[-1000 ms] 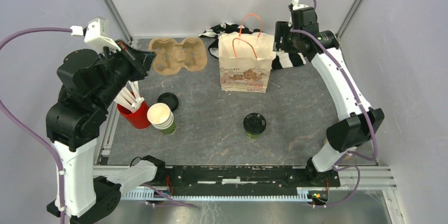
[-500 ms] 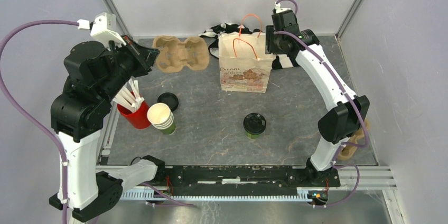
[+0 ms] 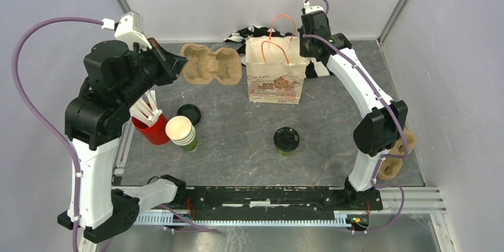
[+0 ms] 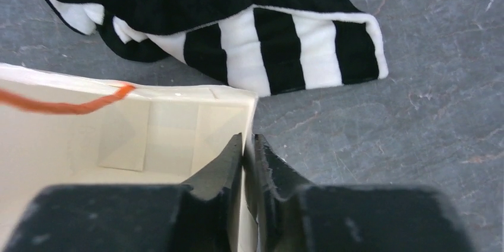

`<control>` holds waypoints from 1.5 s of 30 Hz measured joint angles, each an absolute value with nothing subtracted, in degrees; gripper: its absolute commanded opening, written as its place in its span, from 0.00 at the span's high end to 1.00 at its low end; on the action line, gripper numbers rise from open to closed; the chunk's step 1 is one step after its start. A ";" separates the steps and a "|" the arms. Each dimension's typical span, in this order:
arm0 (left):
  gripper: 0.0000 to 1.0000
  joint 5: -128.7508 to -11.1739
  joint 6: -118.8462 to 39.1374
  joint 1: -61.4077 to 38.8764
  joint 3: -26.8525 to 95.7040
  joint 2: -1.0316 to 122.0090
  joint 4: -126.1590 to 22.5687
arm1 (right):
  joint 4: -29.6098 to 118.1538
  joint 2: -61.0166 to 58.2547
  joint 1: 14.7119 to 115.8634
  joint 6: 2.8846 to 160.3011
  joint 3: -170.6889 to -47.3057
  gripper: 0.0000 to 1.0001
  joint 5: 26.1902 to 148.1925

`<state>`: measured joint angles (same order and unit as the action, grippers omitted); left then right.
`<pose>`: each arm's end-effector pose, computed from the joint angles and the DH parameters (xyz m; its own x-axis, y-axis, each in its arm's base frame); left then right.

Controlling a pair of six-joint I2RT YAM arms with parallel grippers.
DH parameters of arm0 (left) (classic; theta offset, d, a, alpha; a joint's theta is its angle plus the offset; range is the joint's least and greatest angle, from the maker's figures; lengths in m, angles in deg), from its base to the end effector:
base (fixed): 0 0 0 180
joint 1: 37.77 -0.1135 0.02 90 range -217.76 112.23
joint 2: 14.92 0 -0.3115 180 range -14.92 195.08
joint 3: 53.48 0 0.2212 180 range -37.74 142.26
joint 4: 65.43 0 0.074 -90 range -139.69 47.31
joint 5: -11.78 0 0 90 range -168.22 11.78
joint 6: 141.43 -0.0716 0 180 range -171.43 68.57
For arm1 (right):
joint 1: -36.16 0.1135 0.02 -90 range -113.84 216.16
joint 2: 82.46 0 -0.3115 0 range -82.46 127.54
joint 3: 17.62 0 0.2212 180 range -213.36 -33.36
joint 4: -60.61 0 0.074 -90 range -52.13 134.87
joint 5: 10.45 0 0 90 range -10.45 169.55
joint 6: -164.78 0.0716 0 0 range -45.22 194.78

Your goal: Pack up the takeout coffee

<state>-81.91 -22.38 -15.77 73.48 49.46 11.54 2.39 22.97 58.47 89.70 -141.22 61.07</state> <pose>0.1205 -0.0437 0.5546 -0.3549 -0.3792 -0.8545 0.1644 0.8745 -0.4564 0.3987 0.1391 0.3914 -0.6101 0.0136 -0.7922 0.0223 0.9998 0.0000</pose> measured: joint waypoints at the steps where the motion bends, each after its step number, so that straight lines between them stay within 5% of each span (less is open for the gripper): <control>1: 0.98 -81.58 -22.35 -15.77 73.48 49.51 11.56 | 3.31 22.97 58.58 89.02 -141.22 0.94 61.11; 3: 0.98 -81.10 -22.33 -15.77 73.48 49.64 11.63 | 4.53 22.97 58.64 87.86 -141.22 1.00 61.77; 18: 0.98 -83.44 -21.26 -15.77 81.74 52.15 16.59 | 17.38 8.69 61.22 80.47 -126.20 1.00 72.09; 45: 0.98 -76.68 -14.92 -15.77 68.12 52.81 3.45 | 22.13 3.18 62.57 94.68 -118.22 1.00 77.53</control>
